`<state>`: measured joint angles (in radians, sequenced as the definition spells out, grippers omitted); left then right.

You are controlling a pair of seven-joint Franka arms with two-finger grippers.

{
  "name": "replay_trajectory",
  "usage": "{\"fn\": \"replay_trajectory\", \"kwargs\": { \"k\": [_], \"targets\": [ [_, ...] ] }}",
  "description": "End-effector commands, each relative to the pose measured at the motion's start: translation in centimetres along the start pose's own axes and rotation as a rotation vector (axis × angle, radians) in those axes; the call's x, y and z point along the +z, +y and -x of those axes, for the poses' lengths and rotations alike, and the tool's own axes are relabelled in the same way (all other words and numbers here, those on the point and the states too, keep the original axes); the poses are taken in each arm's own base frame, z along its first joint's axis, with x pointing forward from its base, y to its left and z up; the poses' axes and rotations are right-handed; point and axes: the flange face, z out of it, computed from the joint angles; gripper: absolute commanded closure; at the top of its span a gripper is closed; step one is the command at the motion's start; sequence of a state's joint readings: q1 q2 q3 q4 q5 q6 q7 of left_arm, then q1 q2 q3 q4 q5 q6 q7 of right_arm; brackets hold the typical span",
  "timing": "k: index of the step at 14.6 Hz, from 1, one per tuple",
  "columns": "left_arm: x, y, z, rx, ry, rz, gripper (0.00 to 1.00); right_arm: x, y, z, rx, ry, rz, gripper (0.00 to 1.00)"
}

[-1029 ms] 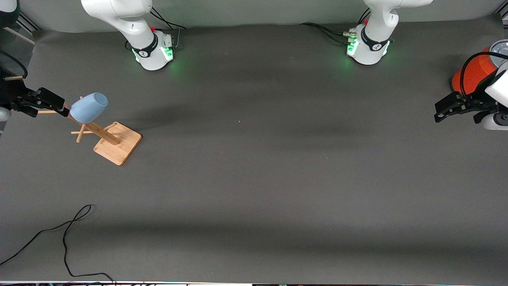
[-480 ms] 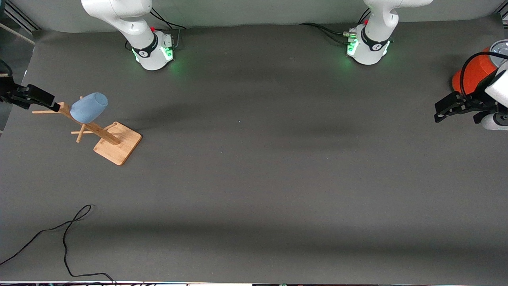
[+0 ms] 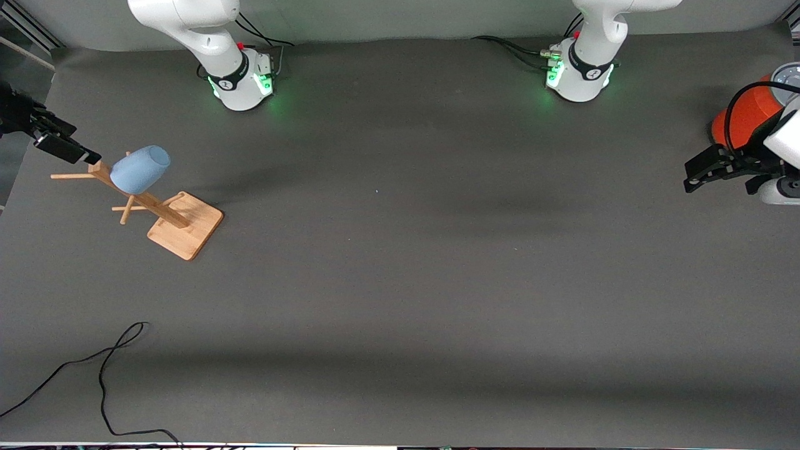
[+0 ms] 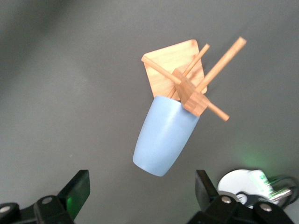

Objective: Rotate and upright cup with both arms
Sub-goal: 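Close the right gripper around the light blue cup on the wooden stand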

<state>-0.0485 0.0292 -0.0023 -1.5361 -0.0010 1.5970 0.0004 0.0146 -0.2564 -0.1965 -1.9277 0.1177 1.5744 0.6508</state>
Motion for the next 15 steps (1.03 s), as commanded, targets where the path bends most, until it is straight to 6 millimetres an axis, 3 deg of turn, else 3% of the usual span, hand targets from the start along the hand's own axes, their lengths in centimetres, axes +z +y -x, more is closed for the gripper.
{"fn": "replay_trajectory", "kwargs": {
  "k": [1,9,15],
  "targets": [
    [-0.5,0.1,0.0,0.015,0.002,-0.004,0.0,2.5,2.9,-0.2,0.095,-0.042,-0.073,0.0],
    [-0.4,0.0,-0.1,0.013,0.002,-0.004,0.0,9.8,3.2,-0.7,0.224,-0.08,-0.094,0.0],
    [-0.4,0.0,-0.1,0.013,0.004,-0.004,0.0,13.3,3.5,-1.0,0.246,-0.08,-0.092,0.0]
  ]
}}
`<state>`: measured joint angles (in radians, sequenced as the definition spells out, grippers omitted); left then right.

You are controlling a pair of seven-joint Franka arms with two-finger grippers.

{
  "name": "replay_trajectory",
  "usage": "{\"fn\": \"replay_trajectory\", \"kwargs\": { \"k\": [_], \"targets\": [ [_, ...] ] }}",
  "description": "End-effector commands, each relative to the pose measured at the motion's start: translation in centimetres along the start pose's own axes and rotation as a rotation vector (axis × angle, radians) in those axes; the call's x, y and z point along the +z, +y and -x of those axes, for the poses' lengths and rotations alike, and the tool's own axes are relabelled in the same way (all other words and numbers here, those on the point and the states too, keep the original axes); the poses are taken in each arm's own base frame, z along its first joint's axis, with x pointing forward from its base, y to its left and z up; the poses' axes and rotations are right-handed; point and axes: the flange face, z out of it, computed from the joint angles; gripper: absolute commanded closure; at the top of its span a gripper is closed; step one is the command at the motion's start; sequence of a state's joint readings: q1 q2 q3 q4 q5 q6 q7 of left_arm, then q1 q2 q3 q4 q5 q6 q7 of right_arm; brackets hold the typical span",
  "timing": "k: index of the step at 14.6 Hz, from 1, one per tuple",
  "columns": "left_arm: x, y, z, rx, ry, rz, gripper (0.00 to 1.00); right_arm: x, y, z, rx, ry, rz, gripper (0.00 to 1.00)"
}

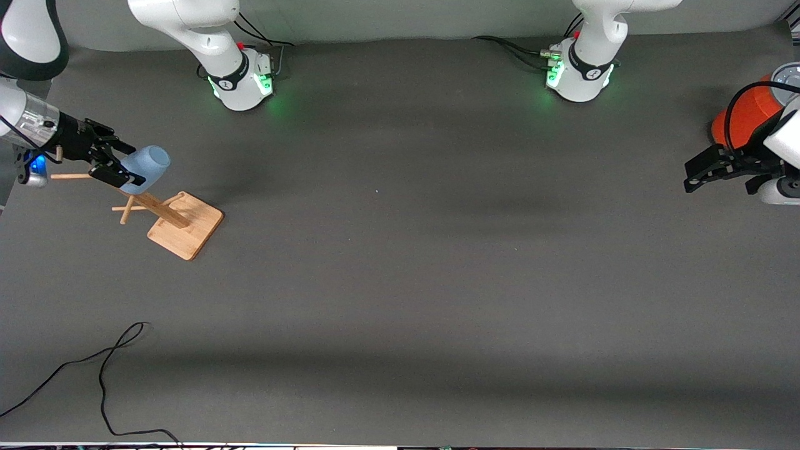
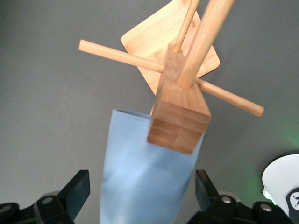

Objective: Rotate and upright cup with both arms
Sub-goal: 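Close the right gripper around the light blue cup on the wooden stand, then lift the cup off the stand peg with the right gripper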

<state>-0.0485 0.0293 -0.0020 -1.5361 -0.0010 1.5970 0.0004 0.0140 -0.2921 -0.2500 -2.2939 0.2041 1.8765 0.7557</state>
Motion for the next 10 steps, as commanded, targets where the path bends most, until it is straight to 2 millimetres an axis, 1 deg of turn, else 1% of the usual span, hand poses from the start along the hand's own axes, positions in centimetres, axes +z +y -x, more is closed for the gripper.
{"fn": "replay_trajectory", "kwargs": {
  "k": [1,2,3,4,5,6,7,10],
  "targets": [
    [-0.43,0.05,-0.09,0.014,0.004,-0.004,0.0,0.66,0.14,0.48,0.029,0.0,-0.025,0.03],
    [-0.43,0.05,-0.09,0.014,0.004,-0.004,0.0,0.78,0.12,0.43,0.028,-0.001,-0.022,0.11],
    [-0.43,0.05,-0.09,0.014,0.004,-0.004,0.0,0.71,0.09,0.42,0.028,0.0,-0.023,0.23],
    [-0.43,0.14,-0.09,0.015,0.004,-0.004,0.0,0.71,0.09,0.42,0.028,0.0,-0.023,0.33],
    [-0.43,0.06,-0.09,0.014,0.004,-0.004,0.0,0.59,0.08,0.46,0.029,0.0,-0.025,0.4],
    [-0.42,0.05,-0.08,0.012,0.002,-0.004,0.0,0.54,0.07,0.48,0.029,-0.002,-0.025,0.46],
    [-0.42,0.14,-0.08,0.015,0.002,-0.004,0.0,0.4,0.04,0.63,0.029,-0.005,-0.027,0.48],
    [-0.42,0.14,-0.08,0.015,0.002,-0.004,0.0,-0.2,-0.51,1.32,0.045,-0.001,-0.034,0.49]
  ]
}}
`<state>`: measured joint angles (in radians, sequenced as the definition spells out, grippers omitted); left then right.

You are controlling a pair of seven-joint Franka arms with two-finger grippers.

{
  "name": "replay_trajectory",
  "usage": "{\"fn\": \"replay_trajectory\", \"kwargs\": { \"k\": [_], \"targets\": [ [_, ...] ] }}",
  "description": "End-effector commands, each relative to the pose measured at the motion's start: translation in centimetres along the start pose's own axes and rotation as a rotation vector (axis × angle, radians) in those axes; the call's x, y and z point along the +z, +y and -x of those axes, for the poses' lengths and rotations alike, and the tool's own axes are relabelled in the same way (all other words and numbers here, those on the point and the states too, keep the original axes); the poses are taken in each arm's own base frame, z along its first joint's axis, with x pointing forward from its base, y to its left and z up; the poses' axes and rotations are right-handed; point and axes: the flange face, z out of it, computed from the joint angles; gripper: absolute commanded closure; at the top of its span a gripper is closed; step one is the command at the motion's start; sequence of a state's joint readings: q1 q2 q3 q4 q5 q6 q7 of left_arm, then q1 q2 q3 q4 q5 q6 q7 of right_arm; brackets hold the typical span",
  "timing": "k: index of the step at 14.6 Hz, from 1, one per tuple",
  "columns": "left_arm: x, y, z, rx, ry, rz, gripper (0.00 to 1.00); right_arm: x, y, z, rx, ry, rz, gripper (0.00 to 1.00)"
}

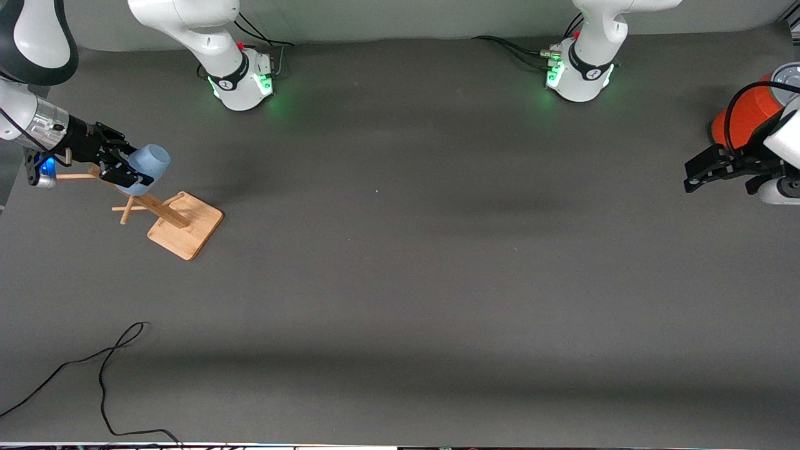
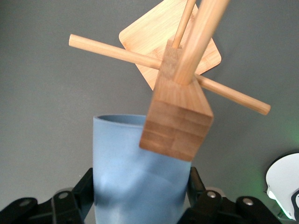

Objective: Rotate and upright cup with both arms
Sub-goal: 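Lift the cup off the stand peg with the right gripper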

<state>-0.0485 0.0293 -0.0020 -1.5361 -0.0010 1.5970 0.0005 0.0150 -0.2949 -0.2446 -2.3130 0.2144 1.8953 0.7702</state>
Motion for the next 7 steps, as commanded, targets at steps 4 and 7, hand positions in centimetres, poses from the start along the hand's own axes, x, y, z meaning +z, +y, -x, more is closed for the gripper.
{"fn": "replay_trajectory", "kwargs": {
  "k": [4,7],
  "targets": [
    [-0.4,0.1,-0.1,0.013,0.001,-0.004,0.0,-3.2,-2.6,4.2,0.083,-0.043,-0.03,0.49],
    [-0.5,0.1,0.0,0.013,-0.001,-0.004,0.0,-4.3,-5.4,8.0,0.109,-0.063,-0.044,0.49]
  ]
}}
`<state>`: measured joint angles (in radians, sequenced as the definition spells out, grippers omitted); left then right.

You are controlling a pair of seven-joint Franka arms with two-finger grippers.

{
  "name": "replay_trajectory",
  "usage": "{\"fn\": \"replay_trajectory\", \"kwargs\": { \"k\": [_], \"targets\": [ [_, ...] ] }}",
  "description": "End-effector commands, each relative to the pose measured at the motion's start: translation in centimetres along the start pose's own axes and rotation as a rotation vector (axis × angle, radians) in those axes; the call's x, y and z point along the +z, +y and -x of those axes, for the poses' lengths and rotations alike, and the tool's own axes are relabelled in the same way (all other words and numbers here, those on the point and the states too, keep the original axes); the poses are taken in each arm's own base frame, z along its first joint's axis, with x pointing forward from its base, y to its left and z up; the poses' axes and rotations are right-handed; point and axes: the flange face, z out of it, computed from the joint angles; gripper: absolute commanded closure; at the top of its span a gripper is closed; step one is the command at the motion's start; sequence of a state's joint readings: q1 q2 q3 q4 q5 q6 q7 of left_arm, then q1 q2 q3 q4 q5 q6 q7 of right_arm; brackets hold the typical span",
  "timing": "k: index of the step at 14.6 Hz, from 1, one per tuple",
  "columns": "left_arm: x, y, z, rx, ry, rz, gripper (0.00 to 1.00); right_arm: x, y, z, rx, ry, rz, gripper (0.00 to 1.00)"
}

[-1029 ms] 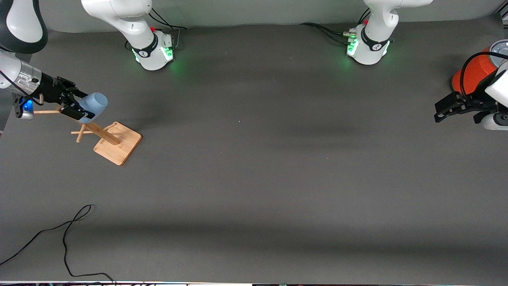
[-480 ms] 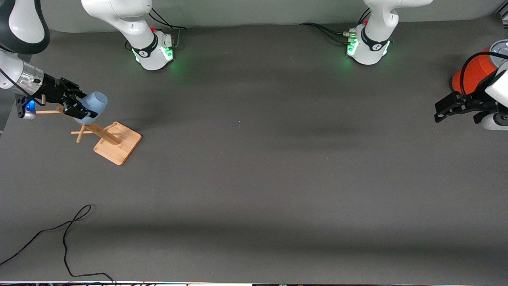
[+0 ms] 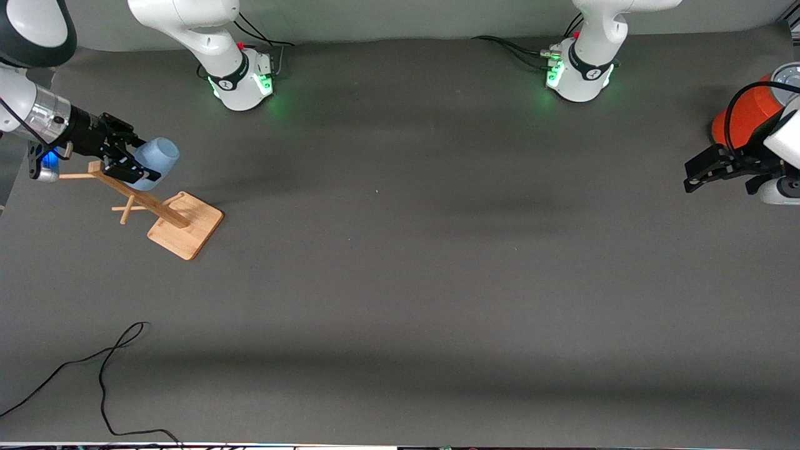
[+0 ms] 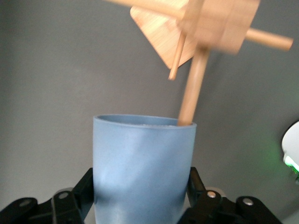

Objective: Rotate and upright cup with both arms
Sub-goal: 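Lift the cup off the stand peg with the right gripper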

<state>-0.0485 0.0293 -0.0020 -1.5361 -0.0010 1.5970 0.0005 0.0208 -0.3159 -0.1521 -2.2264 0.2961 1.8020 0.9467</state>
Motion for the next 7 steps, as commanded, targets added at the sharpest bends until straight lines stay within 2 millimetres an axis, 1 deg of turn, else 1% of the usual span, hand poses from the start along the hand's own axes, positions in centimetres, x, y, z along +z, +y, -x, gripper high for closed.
{"fn": "replay_trajectory", "kwargs": {
  "k": [1,2,4,5,6,7],
  "targets": [
    [-0.4,0.1,0.0,0.014,-0.001,-0.004,0.0,-1.1,-2.6,5.1,0.029,-0.025,-0.025,0.49],
    [-0.4,0.1,-0.1,0.014,0.001,-0.004,0.0,-1.2,-4.1,7.9,0.029,-0.02,-0.033,0.49],
    [-0.4,0.1,0.0,0.014,-0.002,-0.004,0.0,-0.3,-7.4,13.7,0.059,0.015,-0.036,0.49],
    [-0.4,0.1,0.0,0.014,-0.003,-0.004,0.0,1.2,-9.0,16.6,0.075,0.032,-0.035,0.49],
    [-0.4,0.1,0.0,0.014,-0.001,-0.004,0.0,2.6,-10.4,20.0,0.074,0.053,-0.041,0.49],
    [-0.4,0.1,0.0,0.014,-0.001,-0.004,0.0,4.8,-11.5,22.8,0.074,0.064,-0.037,0.49]
  ]
}}
